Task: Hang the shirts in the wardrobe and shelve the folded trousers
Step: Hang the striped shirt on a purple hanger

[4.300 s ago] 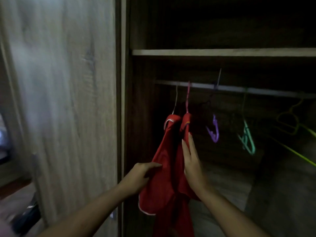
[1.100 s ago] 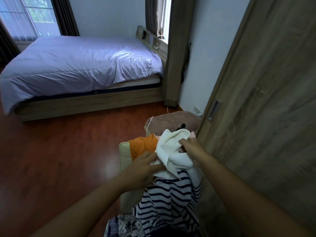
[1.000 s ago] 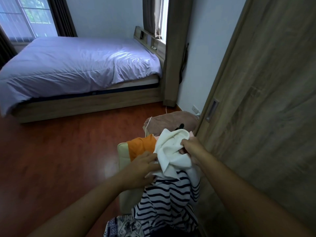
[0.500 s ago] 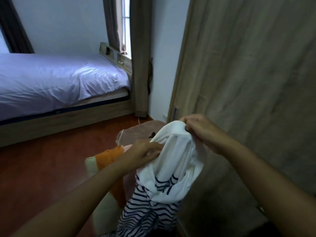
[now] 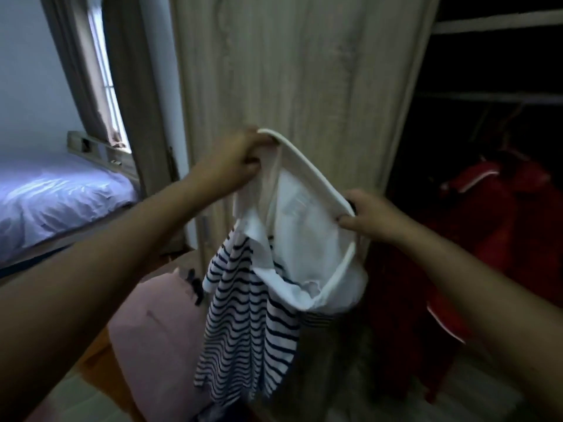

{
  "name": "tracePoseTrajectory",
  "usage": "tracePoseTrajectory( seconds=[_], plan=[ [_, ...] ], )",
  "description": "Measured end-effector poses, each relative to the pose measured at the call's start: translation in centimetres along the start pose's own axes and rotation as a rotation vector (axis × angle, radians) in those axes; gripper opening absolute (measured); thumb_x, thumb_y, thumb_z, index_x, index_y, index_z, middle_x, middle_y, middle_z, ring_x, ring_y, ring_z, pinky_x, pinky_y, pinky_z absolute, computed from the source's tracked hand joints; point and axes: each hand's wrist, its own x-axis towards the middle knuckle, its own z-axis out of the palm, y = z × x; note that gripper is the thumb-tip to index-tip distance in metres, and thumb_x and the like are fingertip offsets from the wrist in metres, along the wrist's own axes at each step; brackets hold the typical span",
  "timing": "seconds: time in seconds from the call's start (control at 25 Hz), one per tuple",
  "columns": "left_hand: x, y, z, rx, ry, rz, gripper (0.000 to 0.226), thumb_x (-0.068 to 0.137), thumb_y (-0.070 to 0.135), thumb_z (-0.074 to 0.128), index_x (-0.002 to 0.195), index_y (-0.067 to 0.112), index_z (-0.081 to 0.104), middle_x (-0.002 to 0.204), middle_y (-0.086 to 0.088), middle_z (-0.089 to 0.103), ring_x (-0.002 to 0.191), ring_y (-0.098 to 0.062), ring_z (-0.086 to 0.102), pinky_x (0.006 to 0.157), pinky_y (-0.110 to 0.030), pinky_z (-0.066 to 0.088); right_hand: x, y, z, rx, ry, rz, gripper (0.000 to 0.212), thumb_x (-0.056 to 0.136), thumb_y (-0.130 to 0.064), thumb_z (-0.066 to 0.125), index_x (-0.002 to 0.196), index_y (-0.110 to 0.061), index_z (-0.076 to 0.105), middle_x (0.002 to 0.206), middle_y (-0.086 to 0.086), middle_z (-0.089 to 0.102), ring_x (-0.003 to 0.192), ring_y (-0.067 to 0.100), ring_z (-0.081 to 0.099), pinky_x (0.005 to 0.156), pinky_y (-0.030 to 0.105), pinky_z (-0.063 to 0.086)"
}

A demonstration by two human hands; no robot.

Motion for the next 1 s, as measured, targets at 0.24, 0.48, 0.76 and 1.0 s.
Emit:
tracePoseTrajectory(
  seconds=[0.24, 0.48, 0.76, 1.0],
  plan=[
    [4.8, 7.8, 0.2, 0.292, 0.147, -0.138, 0.029, 0.087, 0.01, 0.053, 0.107, 0.017, 0.072, 0.108, -0.013, 0.067, 0.098, -0.037, 0.059, 0.071, -0.036, 0.041, -10.2, 8.0, -11.1, -0.275, 0.193, 0.264, 0.02, 0.072, -0.002, 0.059, 0.09, -0.009, 0.066, 0.084, 0.008, 0.063, 0.083, 0.024, 0.062, 0.053, 0.016, 0.036],
    [5.7, 16.6, 6.9, 0.401, -0.058, 0.089, 0.043, 0.077, 0.002, 0.056, 0.104, 0.033, 0.07, 0.111, -0.002, 0.059, 0.088, -0.03, 0.061, 0.055, -0.031, 0.043, -15.8, 10.5, -20.1, -0.402, 0.632, 0.393, 0.024, 0.071, -0.003, 0.051, 0.087, -0.013, 0.066, 0.088, 0.012, 0.065, 0.079, 0.025, 0.057, 0.066, 0.028, 0.041],
    [9.4, 25.8, 11.9, 0.201, -0.205, -0.081, 0.044, 0.078, 0.004, 0.054, 0.117, 0.024, 0.064, 0.094, -0.001, 0.041, 0.085, -0.025, 0.052, 0.052, -0.026, 0.032, -21.8, 13.6, -22.3, -0.486, 0.521, 0.488, 0.018, 0.078, -0.023, 0.062, 0.085, -0.007, 0.065, 0.086, 0.02, 0.062, 0.079, 0.035, 0.062, 0.064, 0.031, 0.045],
    [10.4, 28.5, 13.1, -0.197, -0.348, -0.174, 0.053, 0.077, -0.008, 0.048, 0.115, 0.025, 0.063, 0.106, 0.0, 0.048, 0.065, -0.014, 0.054, 0.041, -0.018, 0.039, -25.4, 18.3, -23.1, 0.136, 0.191, 0.574, 0.014, 0.078, -0.011, 0.072, 0.068, -0.009, 0.062, 0.059, 0.007, 0.058, 0.053, 0.015, 0.055, 0.045, 0.019, 0.047]
  ],
)
